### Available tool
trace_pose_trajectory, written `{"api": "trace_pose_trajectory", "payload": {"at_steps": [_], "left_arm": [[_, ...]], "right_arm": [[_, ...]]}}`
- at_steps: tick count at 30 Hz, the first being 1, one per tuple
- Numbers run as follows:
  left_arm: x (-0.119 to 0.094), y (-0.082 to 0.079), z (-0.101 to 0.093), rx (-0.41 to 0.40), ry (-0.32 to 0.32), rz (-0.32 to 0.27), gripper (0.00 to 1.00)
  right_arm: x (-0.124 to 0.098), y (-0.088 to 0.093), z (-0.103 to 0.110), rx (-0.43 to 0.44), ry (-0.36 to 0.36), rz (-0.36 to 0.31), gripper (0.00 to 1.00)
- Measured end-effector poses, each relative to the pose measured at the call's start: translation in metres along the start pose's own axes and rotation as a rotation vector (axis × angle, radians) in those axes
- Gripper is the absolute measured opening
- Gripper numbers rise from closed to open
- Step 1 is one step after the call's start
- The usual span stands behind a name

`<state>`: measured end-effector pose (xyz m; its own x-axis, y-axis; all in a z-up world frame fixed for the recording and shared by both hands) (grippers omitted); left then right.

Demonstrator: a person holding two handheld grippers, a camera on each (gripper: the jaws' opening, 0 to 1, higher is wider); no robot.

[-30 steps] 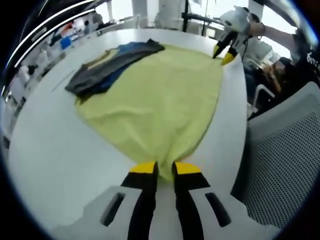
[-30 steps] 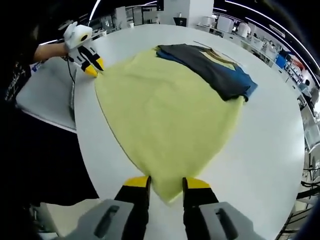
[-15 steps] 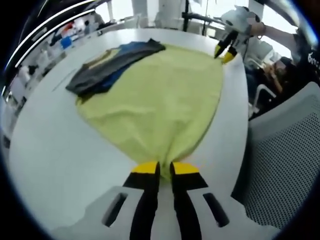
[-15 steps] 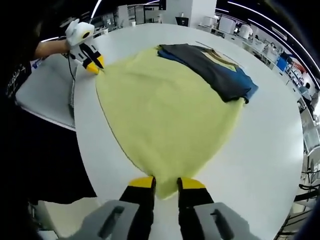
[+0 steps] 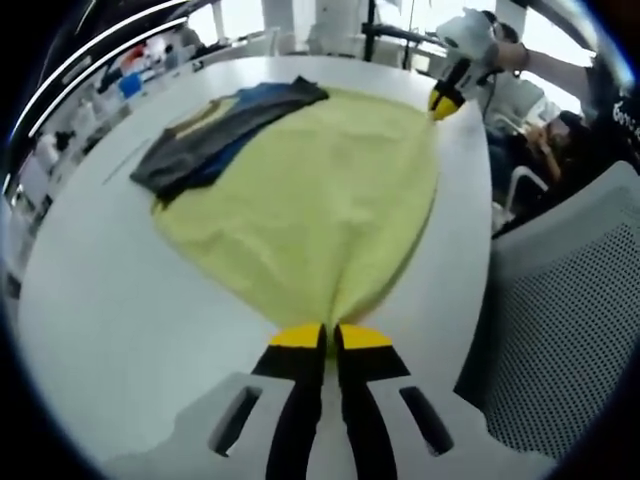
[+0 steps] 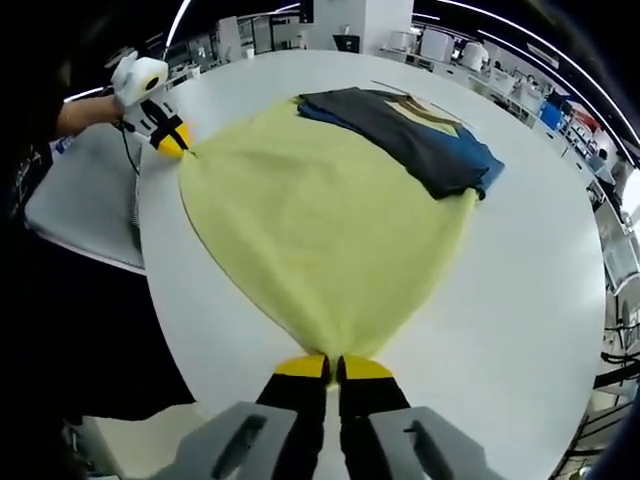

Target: Fold the garment on the visible template until the final outline fits inside the template.

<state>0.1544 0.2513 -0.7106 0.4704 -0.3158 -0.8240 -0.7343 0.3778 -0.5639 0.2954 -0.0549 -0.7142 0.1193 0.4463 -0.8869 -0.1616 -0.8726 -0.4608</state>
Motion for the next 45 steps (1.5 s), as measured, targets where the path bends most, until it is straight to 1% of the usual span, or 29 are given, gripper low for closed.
{"api": "trace_pose_trajectory", "payload": {"at_steps": [8,12,17,21,31,45], "left_arm": [[-0.007,0.008,-0.007,-0.009,0.027,0.018,0.01],[-0.008,0.013,-0.013,0.010,0.041,0.026,0.01],[-0.013,0.018,-0.018,0.011,0.060,0.032,0.01],[-0.016,0.021,-0.022,0.022,0.063,0.037,0.01],[-0.023,0.029,-0.031,0.020,0.091,0.047,0.01],[-0.037,0.043,-0.049,0.023,0.144,0.093,0.01]], "right_arm": [[-0.004,0.004,0.013,0.017,-0.024,0.006,0.00],[-0.006,0.007,0.020,0.018,-0.034,0.011,0.00],[-0.009,0.010,0.027,0.024,-0.041,0.015,0.00],[-0.011,0.011,0.034,0.024,-0.052,0.017,0.00],[-0.016,0.014,0.047,0.026,-0.067,0.029,0.00],[-0.024,0.024,0.074,0.035,-0.124,0.033,0.00]]}}
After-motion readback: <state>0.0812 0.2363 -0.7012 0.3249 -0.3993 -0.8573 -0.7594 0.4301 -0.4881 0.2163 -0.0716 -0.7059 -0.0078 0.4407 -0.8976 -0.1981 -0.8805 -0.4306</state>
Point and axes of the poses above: the point that each gripper's makers call its tool centre point, and the gripper's own axes: x roughly forward along the fingers, z roughly to its left, y roughly out of its underside, the point moved 2 cm from there along -x, roughly backward along the fingers, and after that the axes turned 5 degrees about -x, right-handed, at the moved point
